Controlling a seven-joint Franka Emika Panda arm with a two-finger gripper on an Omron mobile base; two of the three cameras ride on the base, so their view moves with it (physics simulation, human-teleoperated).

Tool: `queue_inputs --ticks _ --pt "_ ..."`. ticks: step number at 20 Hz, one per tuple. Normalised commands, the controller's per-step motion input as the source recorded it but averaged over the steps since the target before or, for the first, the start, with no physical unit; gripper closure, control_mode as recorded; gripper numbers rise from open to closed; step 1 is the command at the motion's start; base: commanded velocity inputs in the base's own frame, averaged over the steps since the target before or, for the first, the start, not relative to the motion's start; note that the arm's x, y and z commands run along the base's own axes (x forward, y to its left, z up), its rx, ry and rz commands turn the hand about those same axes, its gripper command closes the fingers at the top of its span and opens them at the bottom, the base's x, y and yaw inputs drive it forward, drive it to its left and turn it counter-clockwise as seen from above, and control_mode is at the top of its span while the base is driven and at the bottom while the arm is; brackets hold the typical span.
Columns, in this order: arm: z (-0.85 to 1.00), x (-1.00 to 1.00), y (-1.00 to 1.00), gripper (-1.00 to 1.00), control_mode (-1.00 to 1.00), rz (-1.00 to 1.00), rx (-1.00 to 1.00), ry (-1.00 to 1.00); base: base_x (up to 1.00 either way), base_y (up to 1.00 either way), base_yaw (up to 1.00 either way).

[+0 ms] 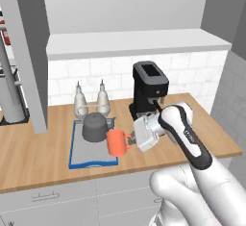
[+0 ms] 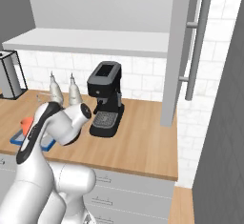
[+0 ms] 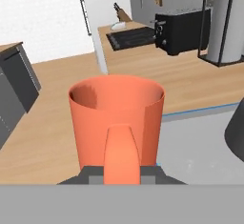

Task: Pick the kettle from the counter and place it on the tray. Then pick the mug from the cabinet and place it on the tray. Then close the cabinet doors.

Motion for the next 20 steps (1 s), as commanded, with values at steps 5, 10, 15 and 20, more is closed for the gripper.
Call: queue_inputs --ticks 5,10,15,20 --pt "-0.24 0.29 0.11 1.00 -1.00 0.00 0.00 0.03 0.00 0.00 0.00" --pt "-0.23 0.20 0.05 1.00 -1.00 0.00 0.00 0.01 0.00 0.00 0.00" --pt "-0.14 0.21 0.05 1.00 -1.00 0.00 0.02 0.00 0.00 0.00 0.00" --pt "-0.11 0.21 0.08 1.00 -1.00 0.00 0.02 0.00 0.00 0.00 0.00"
